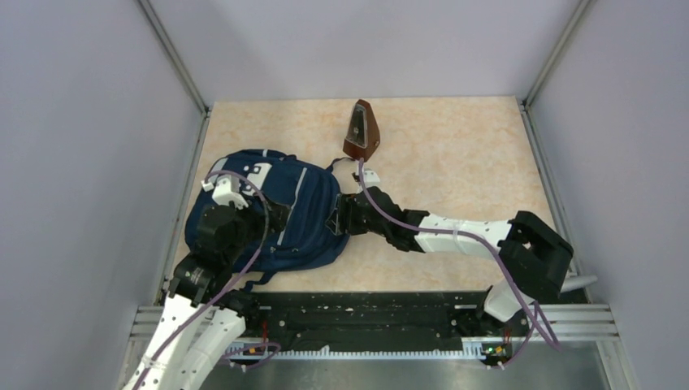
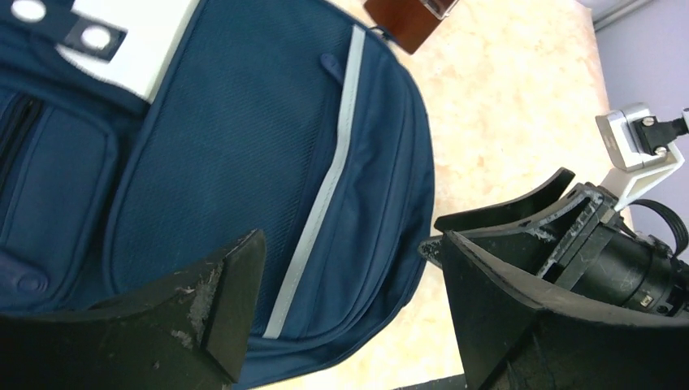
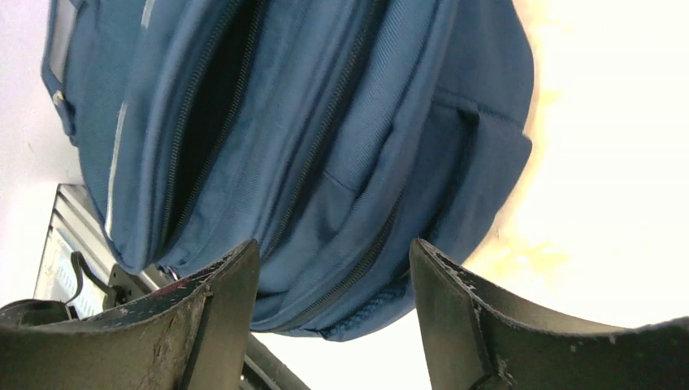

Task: Pack the student bag
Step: Zip the student bag at the center of the board.

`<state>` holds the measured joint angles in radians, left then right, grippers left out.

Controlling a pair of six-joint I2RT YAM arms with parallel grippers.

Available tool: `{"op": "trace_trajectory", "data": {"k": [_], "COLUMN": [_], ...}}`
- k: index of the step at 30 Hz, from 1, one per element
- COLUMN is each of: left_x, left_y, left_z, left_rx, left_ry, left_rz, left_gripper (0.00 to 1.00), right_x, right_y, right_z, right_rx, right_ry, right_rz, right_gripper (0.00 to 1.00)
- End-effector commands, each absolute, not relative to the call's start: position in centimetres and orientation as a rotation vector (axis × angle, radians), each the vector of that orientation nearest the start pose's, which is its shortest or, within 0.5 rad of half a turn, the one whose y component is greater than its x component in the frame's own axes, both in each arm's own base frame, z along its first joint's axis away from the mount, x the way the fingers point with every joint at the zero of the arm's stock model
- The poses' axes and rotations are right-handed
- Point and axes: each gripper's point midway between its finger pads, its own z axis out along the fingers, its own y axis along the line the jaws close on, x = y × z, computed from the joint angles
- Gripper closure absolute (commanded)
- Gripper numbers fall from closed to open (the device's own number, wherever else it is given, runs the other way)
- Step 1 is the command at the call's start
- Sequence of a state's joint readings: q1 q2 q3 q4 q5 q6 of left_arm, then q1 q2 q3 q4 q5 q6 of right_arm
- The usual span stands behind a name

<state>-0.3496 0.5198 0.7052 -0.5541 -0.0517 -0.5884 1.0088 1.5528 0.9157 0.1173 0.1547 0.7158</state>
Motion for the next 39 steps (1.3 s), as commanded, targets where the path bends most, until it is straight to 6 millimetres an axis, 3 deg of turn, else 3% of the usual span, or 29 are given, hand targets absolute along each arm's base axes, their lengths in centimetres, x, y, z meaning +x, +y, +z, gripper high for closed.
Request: {"op": "trace_trajectory", "data": {"k": [1,6,11,16,22,27,33,39], "left_x": [21.2,20.6,20.3,20.4,20.6,20.7,21.6,21.6], "left_y": [-8.6,-7.9,-8.1,-9.0,-12.1,-12.7,-13.6,-14.0], "left_z": [21.1,19.7,18.8,17.4,16.0,14.0,14.2,12.9], "left_rx": [-0.372,-0.408,-0.426,-0.425,-0.351,-0.350,-0.302,-0.288], "left_ry": [1.993,2.024,2.041,2.063,2.069,2.104,2.074,2.122], "left_rz": [-0.543,-0.508,-0.526,-0.576,-0.760,-0.786,-0.824,-0.820], "left_gripper": [0.16,0.16,0.16,0.18,0.24,0.27,0.37,0.48], "right_x": [24.2,24.8,26.8,30.9,35.0,35.5,35.4,35.3], "right_y": [38.7,39.3,38.8,36.8,34.8,34.7,35.0,35.1], "right_z": [11.8,10.9,11.1,12.6,13.2,13.6,13.6,13.8], "right_rx": [-0.131,-0.105,-0.058,-0.009,-0.009,-0.021,-0.030,-0.032], "right_ry": [2.241,2.266,2.249,2.193,2.185,2.185,2.182,2.180], "right_rz": [0.940,1.002,1.014,0.951,0.874,0.893,0.919,0.927], "right_gripper": [0.35,0.46,0.99,1.00,1.00,1.00,1.00,1.00]}}
